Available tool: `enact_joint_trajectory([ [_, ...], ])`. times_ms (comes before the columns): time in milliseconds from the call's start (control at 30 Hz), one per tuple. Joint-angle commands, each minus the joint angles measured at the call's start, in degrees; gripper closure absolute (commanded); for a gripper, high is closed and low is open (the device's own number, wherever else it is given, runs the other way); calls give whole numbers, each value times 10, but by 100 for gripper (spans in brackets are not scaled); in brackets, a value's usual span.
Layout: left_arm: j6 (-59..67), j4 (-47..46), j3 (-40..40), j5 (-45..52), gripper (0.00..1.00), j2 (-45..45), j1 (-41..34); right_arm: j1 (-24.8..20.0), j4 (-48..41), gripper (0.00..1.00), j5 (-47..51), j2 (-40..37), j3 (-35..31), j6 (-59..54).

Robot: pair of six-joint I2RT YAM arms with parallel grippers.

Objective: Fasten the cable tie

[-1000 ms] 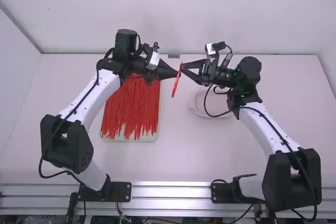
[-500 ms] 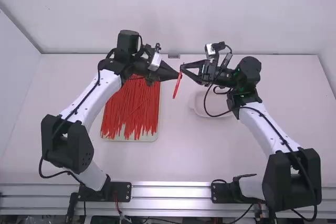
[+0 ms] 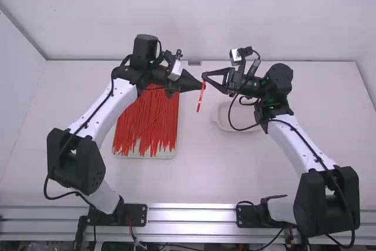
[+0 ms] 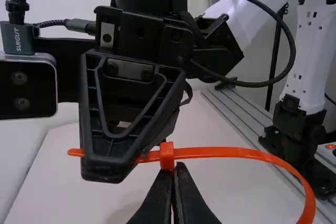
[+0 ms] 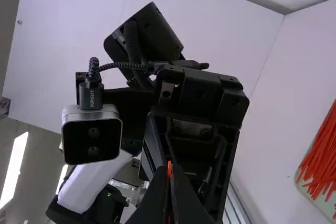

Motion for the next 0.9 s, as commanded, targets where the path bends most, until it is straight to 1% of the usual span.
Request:
enact_joint_trajectory([
  [0,-2,-1,-2,20,98,-14,-4,2,0,100,-13,1,0,2],
  [267,5,-48,-2,-16,98,-13,-4,2,0,100,-14,1,0,8],
  [367,57,-92,-2,-24,98,-13,-5,2,0,100,-14,1,0,8],
  [500,95,-134,-2,-32,98,-13,-2,2,0,100,-14,1,0,8],
  [600,89,-144,-2,-59,98,-12,-2,2,0,100,-15,1,0,7],
  [867,89,-162,-9,-89,98,-8,-2,2,0,100,-14,1,0,6],
])
